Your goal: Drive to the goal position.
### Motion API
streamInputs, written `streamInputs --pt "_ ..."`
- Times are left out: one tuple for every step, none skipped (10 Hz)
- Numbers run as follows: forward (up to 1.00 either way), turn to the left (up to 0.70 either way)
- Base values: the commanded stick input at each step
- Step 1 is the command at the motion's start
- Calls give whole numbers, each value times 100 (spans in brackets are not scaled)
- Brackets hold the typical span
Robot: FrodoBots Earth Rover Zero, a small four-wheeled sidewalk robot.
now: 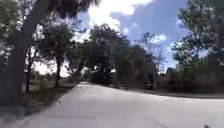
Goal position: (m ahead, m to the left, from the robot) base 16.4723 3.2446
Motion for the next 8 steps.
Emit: streamInputs --pt "100 0" --pt "100 0" --pt "100 0" --pt "100 0" --pt "100 29" --pt "100 40" --pt "100 40" --pt "100 40"
